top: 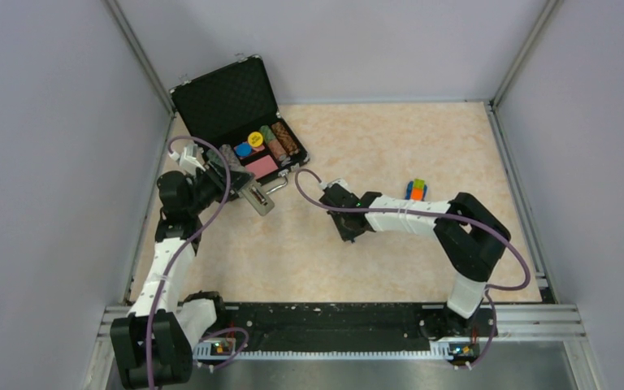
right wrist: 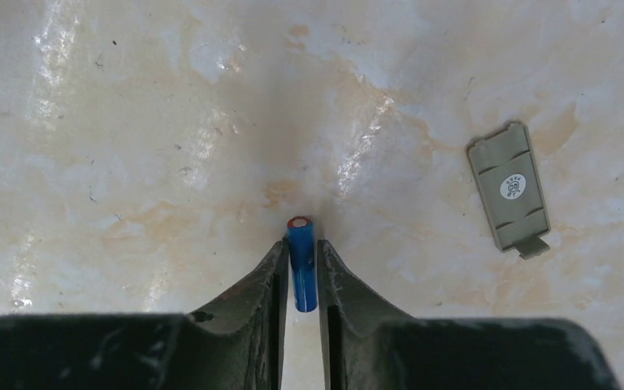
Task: Load the batteries into the remote control
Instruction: Pick up the battery from the center of the board.
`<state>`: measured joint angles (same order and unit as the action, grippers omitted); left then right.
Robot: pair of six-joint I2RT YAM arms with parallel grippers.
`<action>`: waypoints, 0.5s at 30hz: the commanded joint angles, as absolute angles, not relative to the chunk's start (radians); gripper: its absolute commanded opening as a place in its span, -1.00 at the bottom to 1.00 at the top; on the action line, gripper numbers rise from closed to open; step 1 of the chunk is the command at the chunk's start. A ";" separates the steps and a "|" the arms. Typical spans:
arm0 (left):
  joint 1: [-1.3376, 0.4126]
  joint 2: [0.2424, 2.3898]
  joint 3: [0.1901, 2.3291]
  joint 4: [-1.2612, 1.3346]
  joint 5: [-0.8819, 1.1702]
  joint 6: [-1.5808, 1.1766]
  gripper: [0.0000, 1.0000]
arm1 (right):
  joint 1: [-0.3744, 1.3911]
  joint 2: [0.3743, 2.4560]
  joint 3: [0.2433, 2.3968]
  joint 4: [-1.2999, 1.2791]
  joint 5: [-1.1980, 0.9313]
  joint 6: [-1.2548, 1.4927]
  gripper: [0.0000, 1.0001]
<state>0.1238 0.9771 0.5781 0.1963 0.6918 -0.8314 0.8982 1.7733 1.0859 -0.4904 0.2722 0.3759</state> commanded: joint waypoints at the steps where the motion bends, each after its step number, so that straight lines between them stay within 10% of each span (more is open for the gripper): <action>1: 0.130 0.973 0.585 0.240 0.709 -0.830 -1.00 | 0.896 1.759 1.035 -0.540 0.269 0.369 -0.66; 11: 0.130 0.997 0.588 0.264 0.723 -0.844 -1.00 | 0.897 1.746 1.001 -0.545 0.238 0.391 -0.63; 15: 0.130 1.012 0.587 0.273 0.747 -0.843 -1.00 | 0.896 1.729 1.003 -0.541 0.237 0.400 -0.91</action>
<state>0.1238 0.9958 0.5785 0.2035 0.7074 -0.8394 0.8986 1.7386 1.0401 -0.4747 0.2638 0.3820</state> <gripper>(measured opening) 0.330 0.102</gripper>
